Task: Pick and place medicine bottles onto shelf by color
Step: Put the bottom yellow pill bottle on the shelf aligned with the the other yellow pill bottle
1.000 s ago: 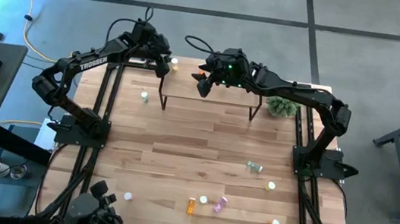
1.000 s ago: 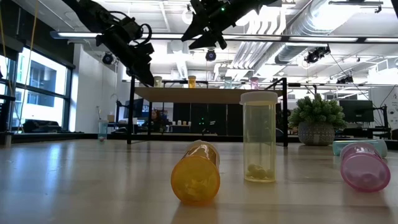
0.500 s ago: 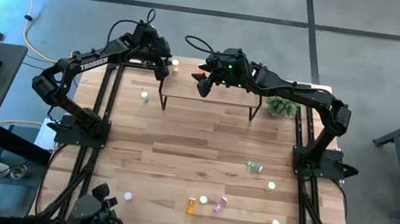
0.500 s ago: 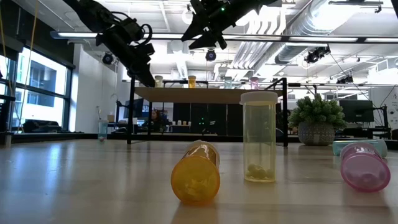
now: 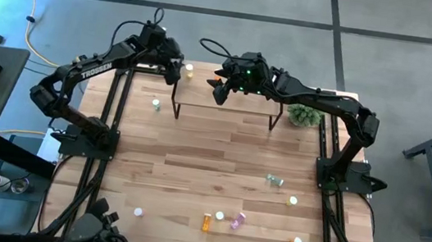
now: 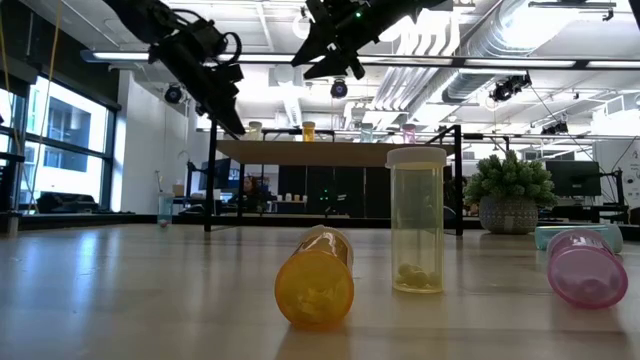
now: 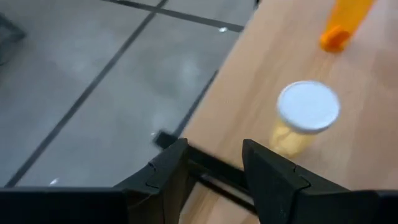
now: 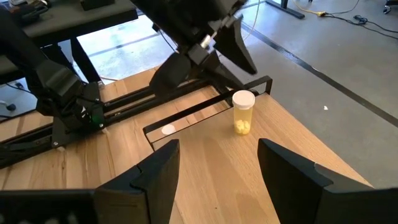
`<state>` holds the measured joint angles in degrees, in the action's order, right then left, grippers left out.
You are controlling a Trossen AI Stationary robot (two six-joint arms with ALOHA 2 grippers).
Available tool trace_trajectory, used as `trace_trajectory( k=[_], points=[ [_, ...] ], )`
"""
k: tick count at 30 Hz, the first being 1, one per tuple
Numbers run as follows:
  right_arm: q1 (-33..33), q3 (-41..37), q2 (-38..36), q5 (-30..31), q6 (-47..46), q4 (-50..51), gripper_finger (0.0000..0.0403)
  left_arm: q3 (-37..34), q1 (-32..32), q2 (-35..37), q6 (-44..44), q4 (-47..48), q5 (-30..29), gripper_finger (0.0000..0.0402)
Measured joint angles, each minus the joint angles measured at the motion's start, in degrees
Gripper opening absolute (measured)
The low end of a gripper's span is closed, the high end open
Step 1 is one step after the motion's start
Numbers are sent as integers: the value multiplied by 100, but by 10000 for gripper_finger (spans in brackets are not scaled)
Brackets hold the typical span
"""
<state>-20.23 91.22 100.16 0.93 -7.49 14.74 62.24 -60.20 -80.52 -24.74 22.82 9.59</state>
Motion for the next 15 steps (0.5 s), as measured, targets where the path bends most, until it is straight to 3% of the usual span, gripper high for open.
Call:
trace_trajectory(
  k=[4, 15],
  points=[
    [0, 0, 0, 0, 0, 0, 208, 0, -4, 268, 7, 190, -279, 145],
    [44, 2, -292, 3, -15, 591, 208, 0, 0, 1320, 448, 453, -116, 145]
  ],
)
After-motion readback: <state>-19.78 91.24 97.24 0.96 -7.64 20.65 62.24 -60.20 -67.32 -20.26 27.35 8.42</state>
